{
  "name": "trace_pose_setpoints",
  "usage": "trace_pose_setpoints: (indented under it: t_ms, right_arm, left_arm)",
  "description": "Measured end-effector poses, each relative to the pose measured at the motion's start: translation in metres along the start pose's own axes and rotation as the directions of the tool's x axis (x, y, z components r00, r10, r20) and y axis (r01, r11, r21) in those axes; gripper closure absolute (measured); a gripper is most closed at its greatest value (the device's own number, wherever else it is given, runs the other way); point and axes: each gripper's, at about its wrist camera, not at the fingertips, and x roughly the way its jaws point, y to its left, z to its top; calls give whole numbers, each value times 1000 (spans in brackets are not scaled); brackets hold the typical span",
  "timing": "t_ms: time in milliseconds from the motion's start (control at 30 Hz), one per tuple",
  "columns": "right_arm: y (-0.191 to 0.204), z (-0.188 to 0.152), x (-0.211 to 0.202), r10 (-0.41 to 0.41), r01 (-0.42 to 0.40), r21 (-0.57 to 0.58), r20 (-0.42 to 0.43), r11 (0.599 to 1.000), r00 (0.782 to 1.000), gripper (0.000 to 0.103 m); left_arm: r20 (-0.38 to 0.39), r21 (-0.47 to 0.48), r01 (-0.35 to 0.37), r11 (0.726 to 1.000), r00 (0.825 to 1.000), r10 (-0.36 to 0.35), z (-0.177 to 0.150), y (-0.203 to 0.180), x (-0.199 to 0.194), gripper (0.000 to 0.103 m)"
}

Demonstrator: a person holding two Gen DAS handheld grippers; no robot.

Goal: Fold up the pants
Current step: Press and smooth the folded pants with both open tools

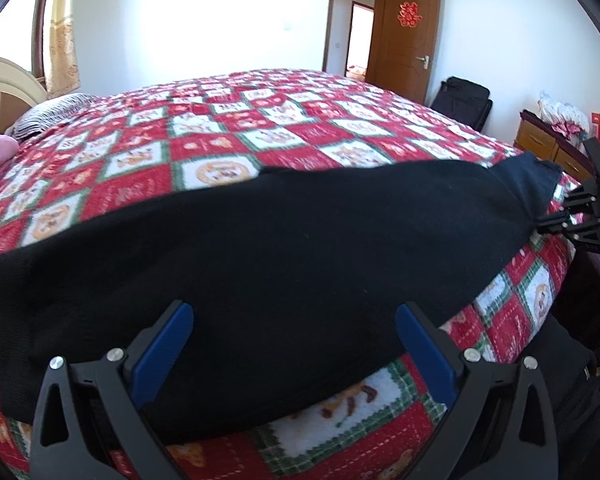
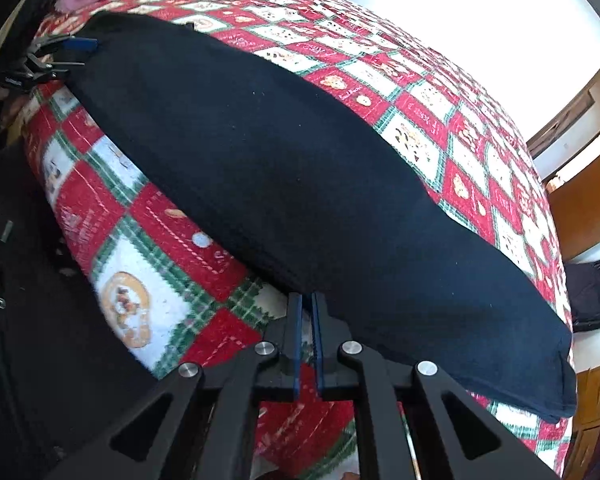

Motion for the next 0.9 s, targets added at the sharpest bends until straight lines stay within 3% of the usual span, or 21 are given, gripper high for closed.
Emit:
trace_pose_setpoints:
  t_ms: [133, 233, 433, 533, 667, 833, 900]
  right_arm:
    - [4, 18, -15, 84, -89, 56, 84, 994, 993, 98]
    - [11, 37, -9, 156, -169, 97, 132, 981, 979, 98]
    - [32, 62, 30, 269, -289, 170, 128, 942, 955, 98]
    - [42, 57, 33, 246, -272, 186, 148, 944, 958, 98]
    - [37, 48, 37, 299, -326, 252, 141, 911, 944, 98]
    - [48, 53, 27, 251, -267, 175, 108, 948, 962, 98]
    - [42, 59, 21, 259, -281, 194, 131, 940, 957, 98]
  left_arm:
    - [23, -45, -50, 998, 998, 51, 4, 12, -4, 0]
    - [-8, -61, -104, 993, 995, 104, 4, 18, 0, 0]
    - [-72, -106, -146, 984, 988, 139, 0, 29, 8, 0]
    - [-75, -97, -147, 984, 987, 140, -2, 30, 8, 0]
    - [-80, -97, -145, 985, 987, 137, -3, 31, 8, 0]
    - [-89, -95, -152, 984, 986, 143, -1, 32, 5, 0]
    - [-77, -98, -164, 982, 985, 157, 2, 36, 1, 0]
